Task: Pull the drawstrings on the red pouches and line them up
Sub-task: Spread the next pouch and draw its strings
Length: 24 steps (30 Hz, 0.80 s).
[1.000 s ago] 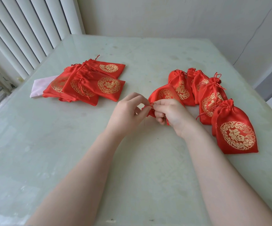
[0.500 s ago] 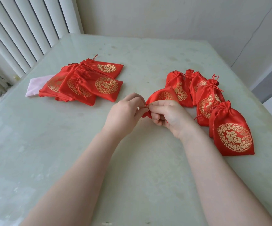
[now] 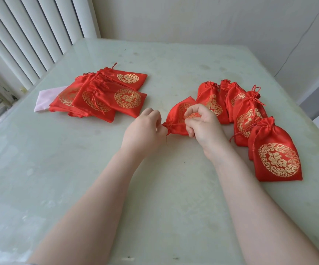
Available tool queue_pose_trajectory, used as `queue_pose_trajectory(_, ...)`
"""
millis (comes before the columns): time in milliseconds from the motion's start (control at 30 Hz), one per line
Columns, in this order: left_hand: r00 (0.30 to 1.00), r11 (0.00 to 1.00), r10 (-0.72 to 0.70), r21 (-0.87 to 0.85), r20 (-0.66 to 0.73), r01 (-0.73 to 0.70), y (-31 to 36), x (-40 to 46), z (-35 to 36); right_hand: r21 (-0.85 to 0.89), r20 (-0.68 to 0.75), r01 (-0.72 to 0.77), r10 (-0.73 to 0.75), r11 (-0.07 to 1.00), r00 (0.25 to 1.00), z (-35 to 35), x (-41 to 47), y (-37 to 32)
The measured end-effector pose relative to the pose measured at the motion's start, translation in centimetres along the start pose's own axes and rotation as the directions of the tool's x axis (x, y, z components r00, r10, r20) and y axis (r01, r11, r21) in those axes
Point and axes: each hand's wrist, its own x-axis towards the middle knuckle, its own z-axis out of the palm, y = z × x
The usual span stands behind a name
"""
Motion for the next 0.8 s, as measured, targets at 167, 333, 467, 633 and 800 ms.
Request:
queue_pose_trajectory(167,1.0,1.0,0.002,0.004,-0.027,-0.002,-0.1,0.2,-0.3,-0.27,0.012,0.185,-0.189,0.945,0.982,0.6,-0.1,0.6)
queue_pose_trajectory(333,0.998,0.998,0.016,-0.052,-0.06,-0.019,0.5,0.6,0.0,-0.238,-0.06,0.192,-0.211,0.952,0.976,-0.1,0.3,0.5)
queue_pose_trajectory(467,0.988,0.893,-0.145,-0.423,0.048,0.152,1.1,-0.1,-0.7,-0.213,-0.059,0.285,-0.303,0.935,0.951,-0.2,-0.1,0.0)
queue_pose_trajectory(633,0.956,0.523,-0.221,-0.804,0.192,0.282,3.7,-0.4,-2.3,-0.081,-0.11,0.48,-0.486,0.874,0.867,-0.2,-1.3,-2.1)
queue_pose_trajectory(800,0.924,0.287,-0.296,-0.9,0.243,0.328,4.8,0.4,-2.7,-0.24,0.083,0.599,-0.599,0.764,0.797,-1.3,-1.0,-3.2)
